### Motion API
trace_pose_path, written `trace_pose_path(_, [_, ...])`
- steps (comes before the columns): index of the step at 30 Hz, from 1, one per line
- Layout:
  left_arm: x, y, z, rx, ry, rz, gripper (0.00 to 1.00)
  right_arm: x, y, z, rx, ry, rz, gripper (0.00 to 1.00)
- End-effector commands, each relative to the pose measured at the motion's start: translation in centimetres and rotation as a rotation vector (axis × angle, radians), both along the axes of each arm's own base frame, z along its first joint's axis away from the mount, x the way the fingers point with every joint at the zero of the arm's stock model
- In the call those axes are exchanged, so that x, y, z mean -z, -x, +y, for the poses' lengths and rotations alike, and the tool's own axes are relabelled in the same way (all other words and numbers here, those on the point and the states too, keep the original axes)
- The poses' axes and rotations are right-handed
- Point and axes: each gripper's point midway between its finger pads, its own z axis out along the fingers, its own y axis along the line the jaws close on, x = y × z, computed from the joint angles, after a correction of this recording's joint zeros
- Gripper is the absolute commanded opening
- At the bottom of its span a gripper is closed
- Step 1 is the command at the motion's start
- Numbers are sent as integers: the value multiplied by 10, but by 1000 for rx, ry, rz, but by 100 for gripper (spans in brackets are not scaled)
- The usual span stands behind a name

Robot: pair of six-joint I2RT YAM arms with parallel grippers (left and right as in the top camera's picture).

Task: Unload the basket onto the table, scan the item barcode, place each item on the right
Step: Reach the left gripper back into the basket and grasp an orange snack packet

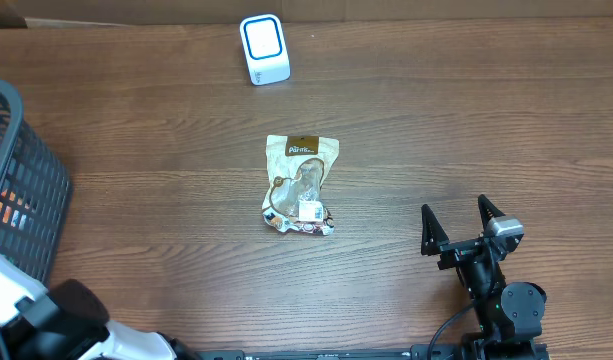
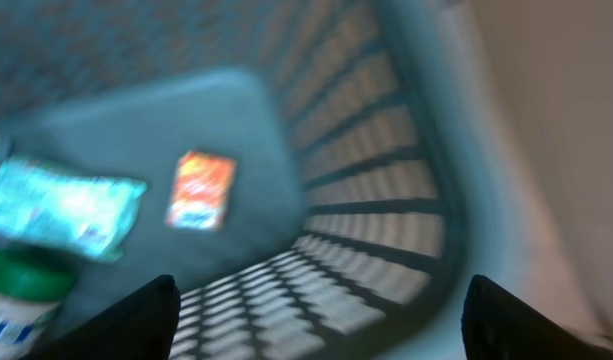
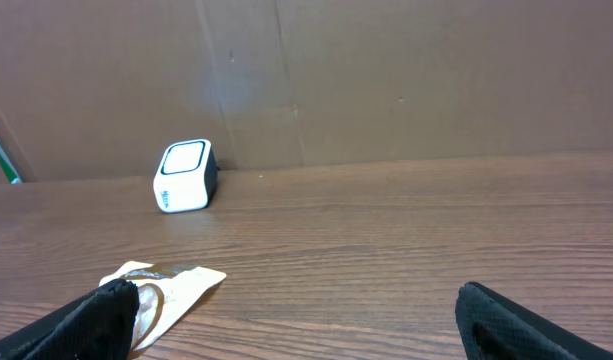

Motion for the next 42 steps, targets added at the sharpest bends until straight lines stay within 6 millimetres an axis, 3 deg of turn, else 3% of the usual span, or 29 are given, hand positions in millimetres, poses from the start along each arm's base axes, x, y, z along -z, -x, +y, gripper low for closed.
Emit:
trace_pose_path(1, [62,9,17,-39,86,118,76,1,0,1,-3,-7,-5,100])
trace_pose_path(8, [158,18,43,0,88,293,78,1,0,1,-3,-7,-5,100])
trace_pose_path(17, [218,9,54,71,123,373,72,1,0,1,-3,-7,-5,100])
trace_pose_path(23, [257,19,55,59,171,471,62,1,0,1,-3,-7,-5,100])
trace_pose_path(30, [271,22,58,27,173,499,63,1,0,1,-3,-7,-5,100])
trace_pose_path(32, [271,22,59,27,170,497,52,1,0,1,-3,-7,-5,100])
trace_pose_path(34, [271,22,59,27,170,497,31,1,0,1,-3,-7,-5,100])
trace_pose_path(37, [270,23,58,27,172,500,10,1,0,1,-3,-7,-5,100])
trace_pose_path(38, [269,23,58,25,173,500,5,1,0,1,-3,-7,-5,100])
trace_pose_path(42, [256,23,58,-19,178,481,4,1,0,1,-3,-7,-5,100])
